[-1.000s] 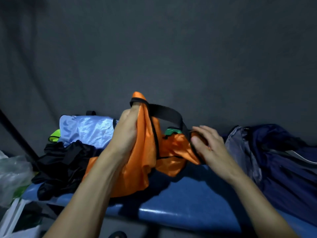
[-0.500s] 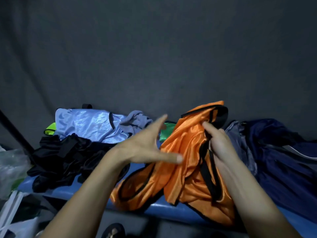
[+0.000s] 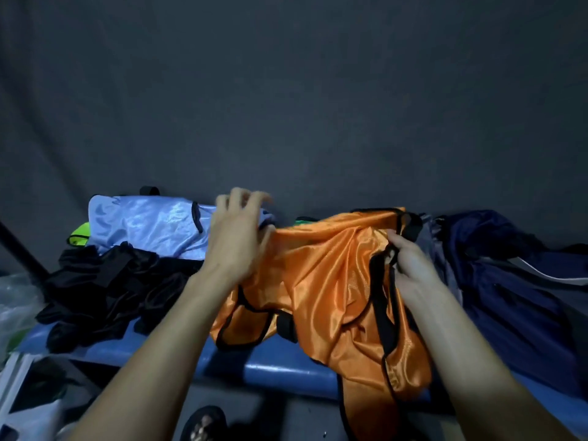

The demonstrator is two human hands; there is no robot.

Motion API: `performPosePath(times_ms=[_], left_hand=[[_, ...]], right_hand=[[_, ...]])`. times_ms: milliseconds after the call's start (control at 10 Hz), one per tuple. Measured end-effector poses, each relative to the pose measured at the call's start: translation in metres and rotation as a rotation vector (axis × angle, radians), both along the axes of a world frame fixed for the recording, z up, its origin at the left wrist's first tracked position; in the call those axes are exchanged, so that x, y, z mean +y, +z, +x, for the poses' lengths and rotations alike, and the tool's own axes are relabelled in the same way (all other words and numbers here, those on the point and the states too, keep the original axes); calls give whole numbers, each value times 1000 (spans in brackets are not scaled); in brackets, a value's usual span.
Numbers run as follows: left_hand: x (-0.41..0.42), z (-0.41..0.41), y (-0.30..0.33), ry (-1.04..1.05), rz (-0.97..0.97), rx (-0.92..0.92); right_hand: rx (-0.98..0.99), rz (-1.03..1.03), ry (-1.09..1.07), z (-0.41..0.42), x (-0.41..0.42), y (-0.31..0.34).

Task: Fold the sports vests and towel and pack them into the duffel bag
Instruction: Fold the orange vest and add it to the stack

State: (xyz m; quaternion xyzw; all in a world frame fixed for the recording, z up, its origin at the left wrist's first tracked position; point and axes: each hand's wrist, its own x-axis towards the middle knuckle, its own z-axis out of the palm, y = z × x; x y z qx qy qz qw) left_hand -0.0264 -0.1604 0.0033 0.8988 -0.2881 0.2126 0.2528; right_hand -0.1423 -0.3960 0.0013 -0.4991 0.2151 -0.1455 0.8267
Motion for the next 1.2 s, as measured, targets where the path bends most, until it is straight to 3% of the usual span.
performPosePath(times_ms=[100,200,300,400,500,600,700,800,900,1000,1100,1200], left_hand=[[-9,-19,-8,-467,101,464],[-32,-59,-41,-446,636,611],[-38,-51,-60,-326,685,307],[-23,-39,-51,-447,435,331],[-1,-19,-22,-511,39,404],[4,-11,-2,-466,-343,446],[7,-1,1,-363,-567,547],[8,4,-1,-313,-544,623],[8,20,-15,-130,-405,518],[11,21,-27,72,27,212],[9,11,-21,-238,-18,228],[5,-9,-19,-495,197,531]], right_hand=[[-4,0,-9,-2,-3,-3],[38,10,16,1,-10,-10],[115,-202,12,3,-18,-23],[86,-1001,-90,-8,-17,-22],[-145,-1438,263,-25,-12,-16],[59,-1594,733,-26,-4,-31],[78,-1747,603,-19,-6,-54],[106,-1653,538,-21,-11,-52],[220,-1553,767,-29,-12,-41],[433,-1593,998,-35,-12,-46],[432,-1611,970,-33,-17,-54],[324,-1628,864,-38,-21,-53]])
